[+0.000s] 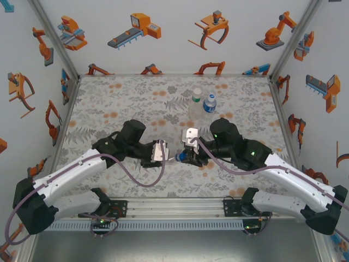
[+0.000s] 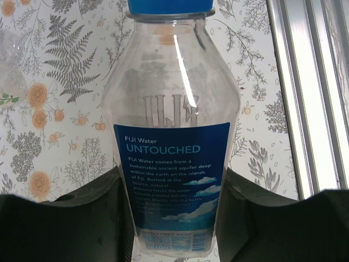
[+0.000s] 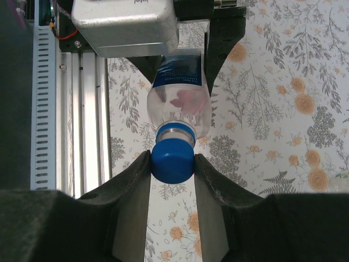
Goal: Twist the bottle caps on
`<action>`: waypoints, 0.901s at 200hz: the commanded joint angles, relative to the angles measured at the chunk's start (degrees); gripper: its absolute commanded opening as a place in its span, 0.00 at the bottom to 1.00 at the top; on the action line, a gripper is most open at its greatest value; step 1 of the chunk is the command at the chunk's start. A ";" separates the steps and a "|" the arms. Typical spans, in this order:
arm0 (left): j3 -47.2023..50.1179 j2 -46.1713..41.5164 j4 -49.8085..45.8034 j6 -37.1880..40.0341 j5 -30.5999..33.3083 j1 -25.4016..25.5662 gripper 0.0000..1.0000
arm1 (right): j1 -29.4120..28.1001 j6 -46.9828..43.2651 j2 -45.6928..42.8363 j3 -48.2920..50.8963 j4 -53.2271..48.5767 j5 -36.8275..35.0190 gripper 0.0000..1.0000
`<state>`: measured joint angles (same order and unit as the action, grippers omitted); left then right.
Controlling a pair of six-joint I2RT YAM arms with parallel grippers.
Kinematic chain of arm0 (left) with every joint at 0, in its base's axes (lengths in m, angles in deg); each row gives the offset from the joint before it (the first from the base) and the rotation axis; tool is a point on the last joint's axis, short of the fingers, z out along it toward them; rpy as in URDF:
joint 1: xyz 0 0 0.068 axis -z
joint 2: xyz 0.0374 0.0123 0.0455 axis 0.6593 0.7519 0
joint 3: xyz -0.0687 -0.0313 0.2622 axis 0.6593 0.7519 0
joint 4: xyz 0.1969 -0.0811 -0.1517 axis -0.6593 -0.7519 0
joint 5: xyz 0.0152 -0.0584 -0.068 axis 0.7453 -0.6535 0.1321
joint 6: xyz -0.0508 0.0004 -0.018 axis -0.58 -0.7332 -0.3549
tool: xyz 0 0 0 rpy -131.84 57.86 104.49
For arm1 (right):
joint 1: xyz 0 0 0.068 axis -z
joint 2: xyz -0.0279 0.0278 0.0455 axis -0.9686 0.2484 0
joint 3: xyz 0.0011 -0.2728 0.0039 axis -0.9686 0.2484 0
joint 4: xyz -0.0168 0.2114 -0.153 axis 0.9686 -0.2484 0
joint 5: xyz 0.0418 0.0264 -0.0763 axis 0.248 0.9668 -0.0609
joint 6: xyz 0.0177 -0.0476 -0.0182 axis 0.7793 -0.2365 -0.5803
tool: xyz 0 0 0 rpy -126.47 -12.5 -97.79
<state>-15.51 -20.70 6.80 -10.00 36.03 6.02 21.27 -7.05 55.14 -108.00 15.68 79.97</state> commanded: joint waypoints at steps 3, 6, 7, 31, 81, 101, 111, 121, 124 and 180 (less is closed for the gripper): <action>-2.00 -0.46 2.19 -1.49 -0.92 -0.46 0.00 | -0.19 -0.68 0.28 -1.29 -0.41 -0.67 0.08; -2.08 -0.41 2.17 -1.44 -0.93 -0.50 0.00 | -0.30 -0.65 0.34 -1.22 -0.17 -1.10 0.08; -2.08 -0.45 2.17 -1.44 -0.98 -0.46 0.00 | -0.31 -0.64 0.35 -1.13 -0.08 -1.27 0.08; -2.50 -0.09 1.75 -1.90 -1.37 -0.51 0.00 | -0.31 -0.63 0.44 -0.15 2.41 -3.42 0.07; -2.79 0.01 1.35 -2.05 -1.90 -0.51 0.00 | -0.30 -1.03 1.87 0.26 5.19 -4.30 0.07; -2.87 0.20 1.08 -1.97 -2.33 -0.51 0.00 | -0.32 -1.29 2.75 -0.05 5.44 -4.07 0.07; -2.87 0.16 0.91 -1.62 -2.43 -0.51 0.00 | -0.30 -1.58 3.05 -0.04 5.66 -3.99 0.07; -2.88 0.00 0.84 -1.58 -2.49 -0.51 0.00 | -0.30 -1.85 3.23 -0.07 5.85 -3.91 0.07; -2.88 0.02 0.85 -1.53 -2.51 -0.51 0.00 | -0.32 -1.98 3.33 -0.06 5.88 -3.90 0.07; -2.79 -0.39 1.04 -1.73 -4.39 -0.60 0.00 | -0.31 -4.60 4.13 0.15 6.41 -3.25 0.05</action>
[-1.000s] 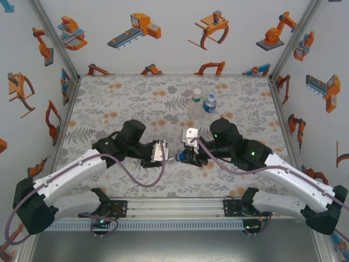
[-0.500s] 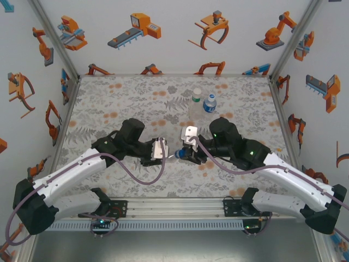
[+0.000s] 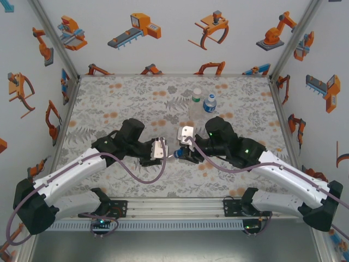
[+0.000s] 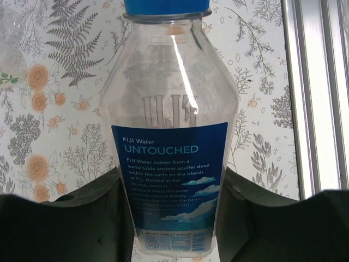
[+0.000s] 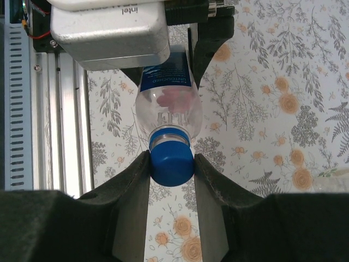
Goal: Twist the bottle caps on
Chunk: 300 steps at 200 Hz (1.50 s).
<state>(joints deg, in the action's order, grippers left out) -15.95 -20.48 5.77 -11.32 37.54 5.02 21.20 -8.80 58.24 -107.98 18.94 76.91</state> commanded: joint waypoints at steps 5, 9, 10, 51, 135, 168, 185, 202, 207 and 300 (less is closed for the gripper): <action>-2.48 -0.50 2.08 -0.70 -5.99 0.37 0.00 | -0.25 -3.31 1.07 0.19 3.15 0.07 0.05; -2.57 -0.39 2.09 -0.86 -6.09 0.32 0.00 | -0.20 -3.63 0.96 0.21 3.14 0.28 0.05; -2.60 -0.37 2.08 -0.93 -6.16 0.32 0.00 | -0.23 -3.72 0.95 0.23 3.11 0.29 0.05; -3.47 0.30 1.92 -2.47 -7.89 -1.02 0.00 | -0.25 -6.25 0.26 0.36 1.99 0.26 0.00; -6.51 3.89 -0.23 -5.32 -10.16 -2.38 0.00 | -0.30 -8.17 -4.33 2.14 2.46 -4.51 0.00; -6.99 4.67 -1.27 -4.91 -10.88 -2.47 0.00 | -0.34 -9.21 -4.01 1.31 1.24 -5.39 0.00; -7.18 4.77 -1.66 -4.72 -10.43 -2.41 0.00 | -0.34 -8.95 -3.54 -0.27 -1.73 -7.48 0.00; -7.10 4.61 -1.99 -4.17 -10.34 -2.46 0.00 | -0.34 -8.67 -4.83 0.50 -2.04 -8.04 0.00; -6.99 4.65 -1.97 -3.96 -10.41 -2.44 0.00 | -0.33 -8.28 -5.29 1.04 -1.49 -7.92 0.00; -6.57 4.56 -2.74 -1.99 -10.53 -1.37 0.00 | -0.33 -6.80 -0.69 -1.49 -0.89 -3.32 0.00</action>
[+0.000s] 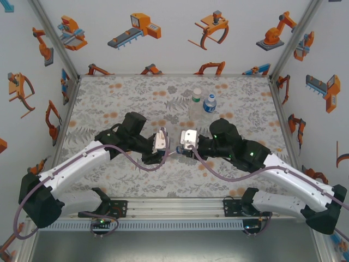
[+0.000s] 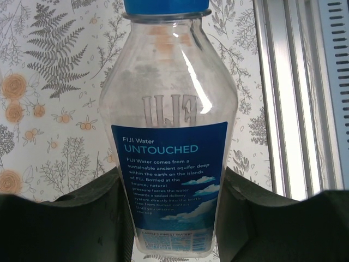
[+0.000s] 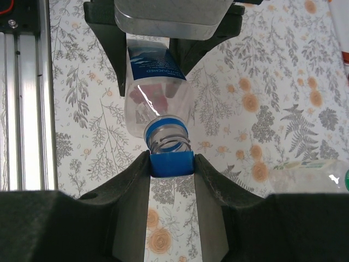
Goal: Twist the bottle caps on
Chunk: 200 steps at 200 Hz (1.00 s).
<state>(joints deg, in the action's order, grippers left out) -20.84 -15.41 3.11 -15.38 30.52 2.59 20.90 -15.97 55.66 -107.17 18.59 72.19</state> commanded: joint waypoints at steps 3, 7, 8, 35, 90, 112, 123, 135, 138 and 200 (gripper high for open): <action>-1.72 -0.49 -0.16 2.10 -3.52 1.10 0.00 | -0.04 0.31 2.04 -2.50 -0.53 1.49 0.00; -1.76 -0.44 -0.30 2.08 -3.49 1.15 0.00 | 0.00 0.29 2.24 -2.72 -0.54 1.51 0.00; -1.81 -0.43 -0.33 2.09 -3.50 1.20 0.00 | -0.02 0.29 2.26 -2.78 -0.54 1.55 0.00; -2.11 -0.08 -0.71 2.14 -3.00 1.42 0.00 | 0.01 0.11 2.73 -3.62 -0.48 1.22 0.00; -1.81 -1.40 1.22 -0.10 5.48 0.80 0.00 | 0.14 4.32 -1.36 -0.93 -2.20 -8.60 0.00; -1.33 -1.74 3.90 -2.78 8.05 -0.71 0.00 | 0.88 10.27 -3.68 2.21 -1.24 -12.97 0.00; -1.41 -1.75 4.92 -4.05 8.97 -1.78 0.00 | 1.54 14.16 -3.89 3.44 -1.24 -14.30 0.00; -1.38 -2.00 6.19 -5.47 10.44 -2.74 0.00 | 2.54 19.81 -3.30 5.02 -1.15 -15.41 0.00; -1.37 -2.05 6.49 -5.92 10.77 -3.03 0.00 | 2.82 21.53 -3.06 5.39 -1.15 -15.64 0.00; 0.61 -4.68 12.09 -10.13 19.34 -5.87 0.00 | 4.48 54.58 10.79 12.47 0.46 -19.26 0.00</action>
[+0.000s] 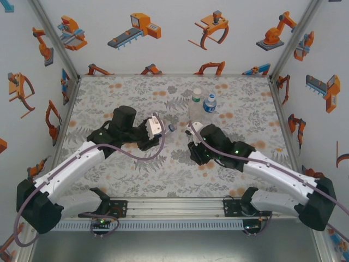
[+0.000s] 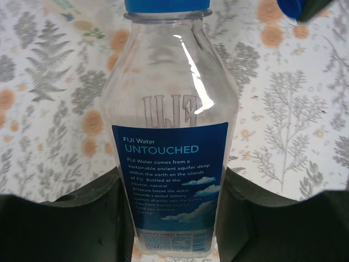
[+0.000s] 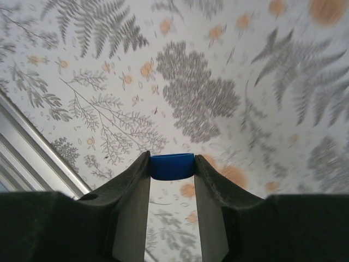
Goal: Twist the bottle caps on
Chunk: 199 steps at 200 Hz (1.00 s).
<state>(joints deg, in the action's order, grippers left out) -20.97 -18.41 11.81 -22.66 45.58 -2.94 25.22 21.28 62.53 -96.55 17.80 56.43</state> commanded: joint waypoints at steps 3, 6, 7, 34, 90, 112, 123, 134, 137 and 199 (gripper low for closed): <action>0.81 -1.69 3.54 -3.28 4.84 -0.38 0.00 | 0.12 18.50 4.66 2.03 1.30 -3.57 0.00; 0.72 -1.62 3.67 -3.72 5.44 -0.34 0.00 | 0.13 19.78 5.46 2.21 1.29 -3.59 0.00; 0.69 -1.59 3.76 -3.90 5.70 -0.34 0.00 | 0.17 20.15 5.71 2.24 1.30 -3.58 0.00; -0.90 -0.99 3.54 -8.22 10.70 -0.49 0.00 | 0.14 26.79 14.58 0.91 -0.24 -1.45 0.00; -6.53 3.31 -1.85 -13.72 14.39 -0.82 0.00 | 0.08 27.72 27.53 -5.23 -3.18 0.62 0.04; -6.04 2.93 -1.34 -13.57 13.38 -0.82 0.00 | 0.09 27.80 28.80 -6.64 -4.10 -2.32 0.17; -5.90 2.82 -1.28 -13.48 13.27 -0.78 0.00 | -0.02 27.79 29.24 -7.03 -4.23 -3.49 0.24; -5.88 2.78 -1.24 -13.46 13.26 -0.79 0.00 | -0.18 27.81 29.31 -6.96 -3.73 -3.97 0.32; -5.86 2.83 -1.30 -13.39 13.20 -0.80 0.00 | -0.26 27.78 29.34 -6.94 -3.56 -4.07 0.34; -6.14 3.29 -1.50 -13.35 12.30 -0.80 0.00 | -3.74 29.12 28.42 -6.86 -3.71 -10.50 0.46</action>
<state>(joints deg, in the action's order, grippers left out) -25.87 -15.21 10.82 -35.01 58.93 -3.57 22.56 48.86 91.49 -102.47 15.64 50.23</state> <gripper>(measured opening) 0.483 0.461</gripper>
